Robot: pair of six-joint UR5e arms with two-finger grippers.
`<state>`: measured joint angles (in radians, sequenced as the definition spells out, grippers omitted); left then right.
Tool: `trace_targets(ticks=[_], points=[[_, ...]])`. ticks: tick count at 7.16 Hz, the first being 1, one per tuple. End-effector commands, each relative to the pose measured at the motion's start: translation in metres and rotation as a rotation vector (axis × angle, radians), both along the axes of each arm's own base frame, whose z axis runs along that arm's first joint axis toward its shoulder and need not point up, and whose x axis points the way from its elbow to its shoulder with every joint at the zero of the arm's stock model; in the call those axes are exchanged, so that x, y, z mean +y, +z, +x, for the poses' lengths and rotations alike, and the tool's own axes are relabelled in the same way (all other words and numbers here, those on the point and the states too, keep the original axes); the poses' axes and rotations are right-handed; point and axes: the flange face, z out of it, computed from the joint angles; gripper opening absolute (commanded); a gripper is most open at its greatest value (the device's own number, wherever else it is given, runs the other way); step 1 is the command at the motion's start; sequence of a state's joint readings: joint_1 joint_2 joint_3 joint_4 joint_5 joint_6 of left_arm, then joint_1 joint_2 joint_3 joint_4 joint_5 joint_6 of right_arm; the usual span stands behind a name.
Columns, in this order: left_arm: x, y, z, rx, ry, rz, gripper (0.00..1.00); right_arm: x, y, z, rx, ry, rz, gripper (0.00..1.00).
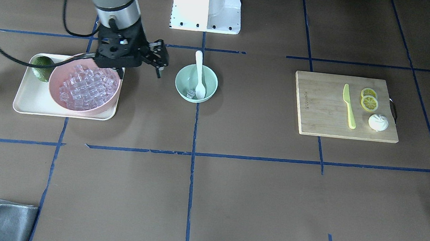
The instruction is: Put spoon and ice into bowl
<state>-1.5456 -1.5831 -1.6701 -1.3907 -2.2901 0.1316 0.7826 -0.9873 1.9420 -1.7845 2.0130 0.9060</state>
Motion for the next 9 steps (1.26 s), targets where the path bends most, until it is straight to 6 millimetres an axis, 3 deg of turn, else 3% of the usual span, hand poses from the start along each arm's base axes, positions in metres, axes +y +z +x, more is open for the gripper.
trace_targets(ticks=[1,3,6,8,9], points=[[-0.009,0.022,0.001,0.082,-0.014,0.024,1.00,-0.041,0.066,0.102,0.055,-0.057,0.045,1.00],[-0.021,0.037,0.001,0.077,-0.075,-0.031,1.00,-0.051,0.147,0.182,0.120,-0.107,0.056,1.00],[-0.016,0.039,0.001,0.073,-0.090,-0.057,1.00,-0.044,0.261,0.294,0.113,-0.168,0.006,1.00],[-0.017,0.039,0.001,0.073,-0.090,-0.055,1.00,-0.034,0.365,0.387,0.039,-0.232,0.006,1.00],[-0.016,0.039,0.001,0.073,-0.090,-0.057,1.00,-0.027,0.418,0.422,0.029,-0.190,-0.035,1.00]])
